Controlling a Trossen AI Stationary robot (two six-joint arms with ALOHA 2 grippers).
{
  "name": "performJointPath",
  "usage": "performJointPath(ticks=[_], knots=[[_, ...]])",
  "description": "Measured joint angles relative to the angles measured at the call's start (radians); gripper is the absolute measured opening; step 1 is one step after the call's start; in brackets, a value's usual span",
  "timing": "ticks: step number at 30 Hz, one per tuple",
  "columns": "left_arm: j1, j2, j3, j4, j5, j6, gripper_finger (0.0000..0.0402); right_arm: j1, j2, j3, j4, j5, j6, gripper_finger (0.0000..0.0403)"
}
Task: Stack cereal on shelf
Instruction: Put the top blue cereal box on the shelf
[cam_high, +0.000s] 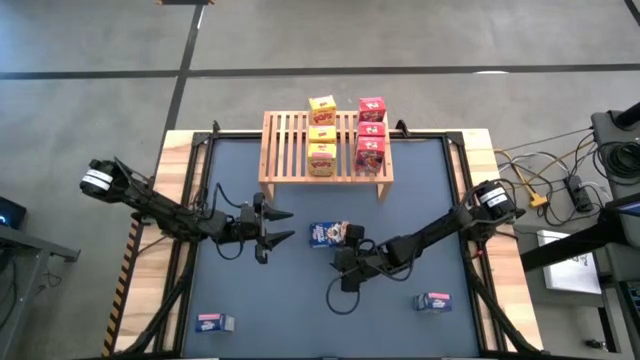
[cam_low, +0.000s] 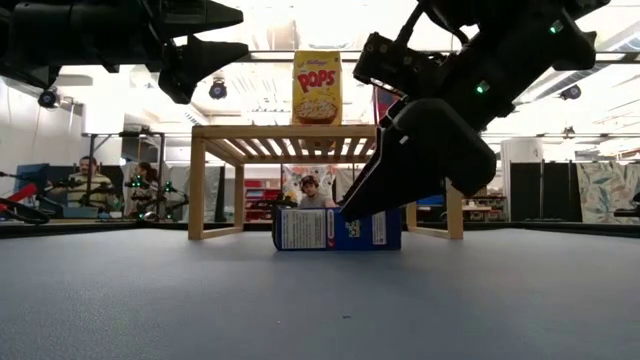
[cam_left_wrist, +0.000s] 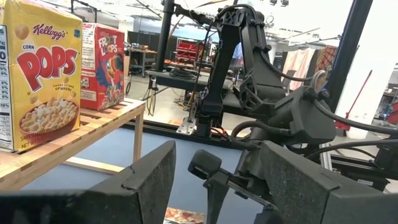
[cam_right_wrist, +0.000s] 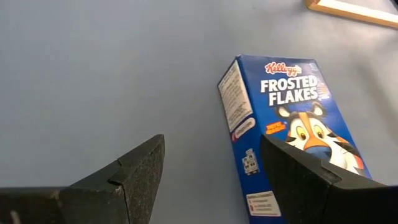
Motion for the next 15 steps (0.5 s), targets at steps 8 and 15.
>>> performJointPath(ticks=[8,15], knots=[[0.0,0.0,0.0,0.0,0.0,0.0,0.0219,-0.019,0.0,-0.007,-0.001,-0.001,0.0,0.0254],[0.0,0.0,0.0,0.0,0.0,0.0,0.0219,-0.024,-0.002,-0.021,0.007,-0.007,0.023,0.0254]])
